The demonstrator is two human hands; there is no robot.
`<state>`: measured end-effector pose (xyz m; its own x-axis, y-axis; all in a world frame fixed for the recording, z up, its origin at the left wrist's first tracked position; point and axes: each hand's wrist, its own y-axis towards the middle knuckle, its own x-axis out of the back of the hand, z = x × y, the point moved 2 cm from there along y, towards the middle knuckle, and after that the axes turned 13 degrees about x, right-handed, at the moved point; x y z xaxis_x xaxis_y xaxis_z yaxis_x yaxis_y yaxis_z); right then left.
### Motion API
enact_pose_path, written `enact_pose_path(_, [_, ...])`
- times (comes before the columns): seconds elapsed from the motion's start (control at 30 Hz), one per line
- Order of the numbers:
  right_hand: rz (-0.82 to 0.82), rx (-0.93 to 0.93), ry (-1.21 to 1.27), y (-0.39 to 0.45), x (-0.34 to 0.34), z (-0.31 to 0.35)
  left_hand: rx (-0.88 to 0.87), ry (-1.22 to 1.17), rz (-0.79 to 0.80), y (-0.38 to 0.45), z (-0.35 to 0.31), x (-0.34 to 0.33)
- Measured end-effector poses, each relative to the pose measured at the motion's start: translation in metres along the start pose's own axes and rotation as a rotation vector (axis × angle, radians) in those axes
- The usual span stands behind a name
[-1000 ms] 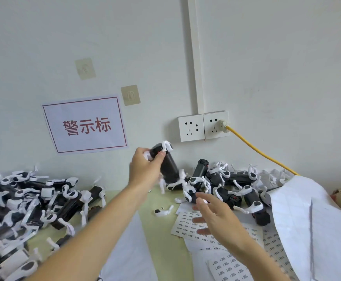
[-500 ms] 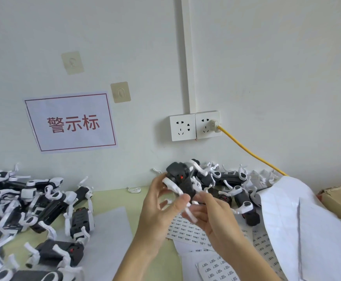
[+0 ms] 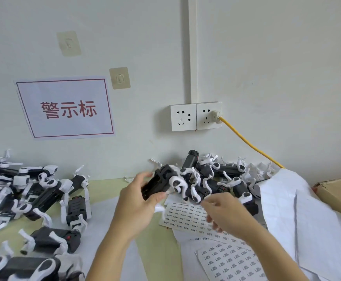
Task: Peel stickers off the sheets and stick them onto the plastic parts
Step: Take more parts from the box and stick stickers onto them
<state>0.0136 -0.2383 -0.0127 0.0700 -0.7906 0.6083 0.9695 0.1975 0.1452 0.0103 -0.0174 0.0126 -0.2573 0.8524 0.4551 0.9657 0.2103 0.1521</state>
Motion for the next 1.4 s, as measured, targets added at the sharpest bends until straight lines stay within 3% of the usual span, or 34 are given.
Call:
enact_pose_path(0.1, [0.069,-0.057,-0.352,-0.005,0.01,-0.013,0.106,0.261,-0.099,0.003,0.014,0.012])
enact_pose_path(0.23, [0.112,-0.152,-0.547,-0.009,0.012,-0.018,0.237,0.627,-0.172,0.005,0.026,0.023])
enact_pose_path(0.37, [0.18,-0.238,-0.56,-0.01,0.011,-0.027,0.314,0.614,-0.16,0.008,0.031,0.025])
enact_pose_path(0.53, [0.095,-0.215,-0.528,-0.009,0.013,-0.026,0.369,0.703,-0.077,0.008,0.026,0.021])
enact_pose_path(0.6, [-0.003,-0.179,-0.482,-0.007,0.016,-0.022,0.342,0.667,-0.076,0.007,0.022,0.017])
enact_pose_path(0.67, [-0.156,-0.103,-0.36,-0.004,0.022,-0.018,0.276,0.589,-0.196,0.001,0.011,0.011])
enact_pose_path(0.73, [-0.268,-0.028,-0.267,-0.005,0.028,-0.01,0.152,0.516,-0.334,-0.005,-0.003,0.003])
enact_pose_path(0.8, [-0.331,0.046,-0.27,-0.006,0.032,-0.002,-0.042,0.366,-0.365,-0.011,-0.015,-0.009])
enact_pose_path(0.87, [-0.365,0.117,-0.296,-0.009,0.034,0.006,-0.232,0.245,-0.227,-0.018,-0.025,-0.026])
enact_pose_path(0.97, [-0.366,0.249,-0.235,-0.011,0.031,0.017,-0.369,0.28,0.014,-0.028,-0.03,-0.053])
enact_pose_path(1.2, [-0.263,0.361,0.14,-0.013,0.021,0.032,-0.368,0.241,0.037,-0.023,-0.024,-0.056])
enact_pose_path(1.33, [-0.49,0.363,0.023,-0.011,0.023,0.03,-0.302,0.148,-0.001,-0.021,-0.024,-0.047])
enact_pose_path(1.4, [-0.511,0.268,0.045,-0.01,0.021,0.028,-0.262,0.06,-0.005,-0.019,-0.024,-0.046])
